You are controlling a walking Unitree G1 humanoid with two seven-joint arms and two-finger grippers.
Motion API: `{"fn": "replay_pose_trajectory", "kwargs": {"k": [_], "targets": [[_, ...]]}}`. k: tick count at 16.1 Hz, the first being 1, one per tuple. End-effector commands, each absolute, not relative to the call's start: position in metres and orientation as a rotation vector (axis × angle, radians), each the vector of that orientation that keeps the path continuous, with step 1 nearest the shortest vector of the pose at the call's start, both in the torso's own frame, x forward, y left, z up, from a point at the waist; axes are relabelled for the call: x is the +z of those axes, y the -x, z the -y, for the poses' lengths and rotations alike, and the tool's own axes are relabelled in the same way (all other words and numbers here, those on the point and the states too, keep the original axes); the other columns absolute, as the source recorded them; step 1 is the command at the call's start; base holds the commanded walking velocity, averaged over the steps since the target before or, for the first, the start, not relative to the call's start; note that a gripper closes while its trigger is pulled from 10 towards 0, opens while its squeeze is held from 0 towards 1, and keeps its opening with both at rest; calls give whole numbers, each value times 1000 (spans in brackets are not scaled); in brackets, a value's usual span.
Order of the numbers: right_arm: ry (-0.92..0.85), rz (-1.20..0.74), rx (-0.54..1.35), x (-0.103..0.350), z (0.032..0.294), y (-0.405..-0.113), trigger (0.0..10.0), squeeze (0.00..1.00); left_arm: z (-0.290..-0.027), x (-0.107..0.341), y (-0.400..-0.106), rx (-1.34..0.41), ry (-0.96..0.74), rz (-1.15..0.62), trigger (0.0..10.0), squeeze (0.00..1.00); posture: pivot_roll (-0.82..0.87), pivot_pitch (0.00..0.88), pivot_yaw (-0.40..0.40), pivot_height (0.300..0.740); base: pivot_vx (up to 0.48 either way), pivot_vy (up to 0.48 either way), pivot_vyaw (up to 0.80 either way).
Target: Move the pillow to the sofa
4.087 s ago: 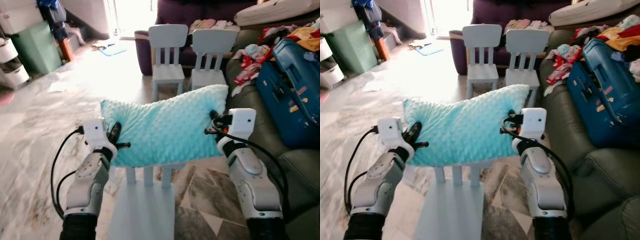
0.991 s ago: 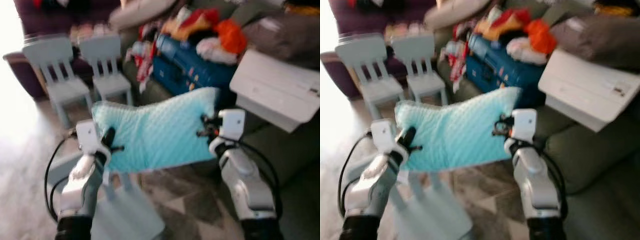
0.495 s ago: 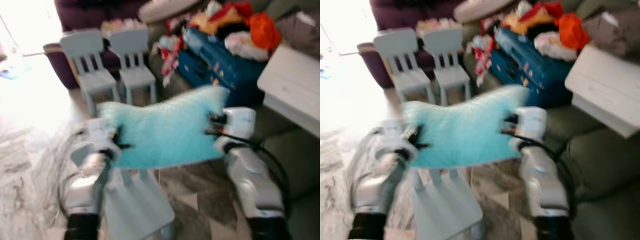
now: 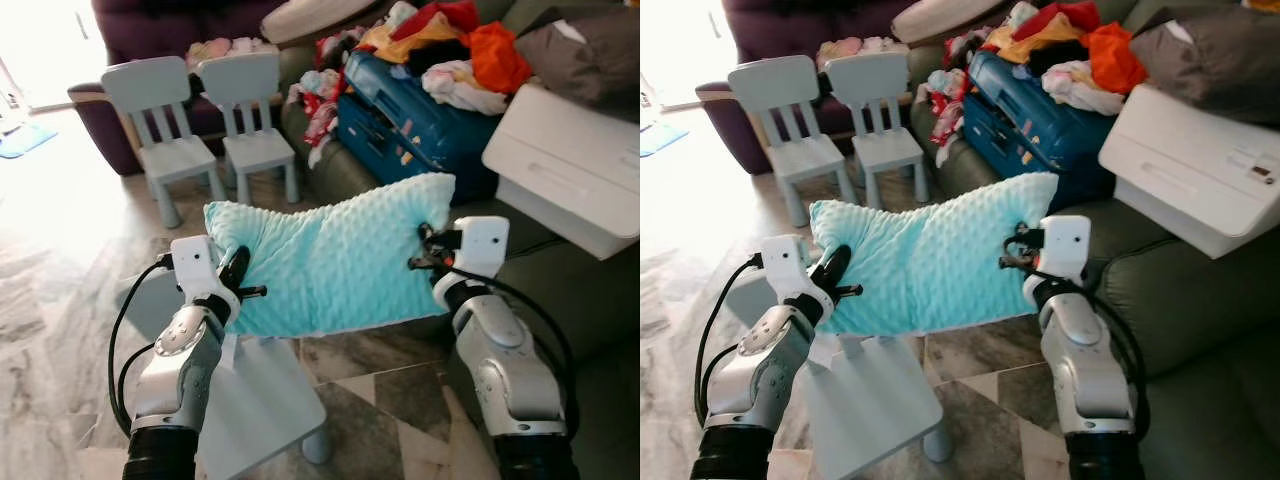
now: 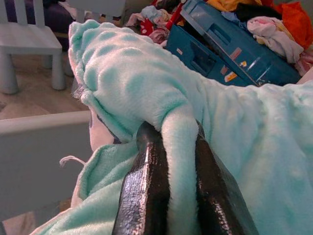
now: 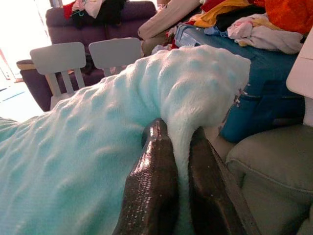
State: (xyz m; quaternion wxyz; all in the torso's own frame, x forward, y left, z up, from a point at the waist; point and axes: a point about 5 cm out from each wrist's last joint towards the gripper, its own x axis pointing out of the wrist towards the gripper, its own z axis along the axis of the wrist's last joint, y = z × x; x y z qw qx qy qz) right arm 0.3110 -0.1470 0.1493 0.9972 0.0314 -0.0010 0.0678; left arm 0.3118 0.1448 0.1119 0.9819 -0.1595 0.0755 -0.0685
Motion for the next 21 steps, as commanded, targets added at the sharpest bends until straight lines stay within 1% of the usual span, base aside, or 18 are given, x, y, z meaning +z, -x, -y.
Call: {"fn": "replay_pose_trajectory", "kwargs": {"k": [1,9,11,21], "targets": [[-58,28,142,156,147,-311,10000,0,-143,119,-312,-168,333,-124,10000,0,-204,0,0,740,0,-458,0],[-53,25,138,155,148,-311,10000,0,-143,118,-311,-158,346,-128,10000,0,-210,0,-2,740,0,-442,0],[-52,25,137,155,148,-311,10000,0,-144,117,-311,-145,372,-128,10000,0,-210,0,-1,740,0,0,0],[-52,19,141,154,146,-311,10000,0,-147,117,-312,-125,388,-141,10000,0,-205,0,2,740,0,0,0]]}}
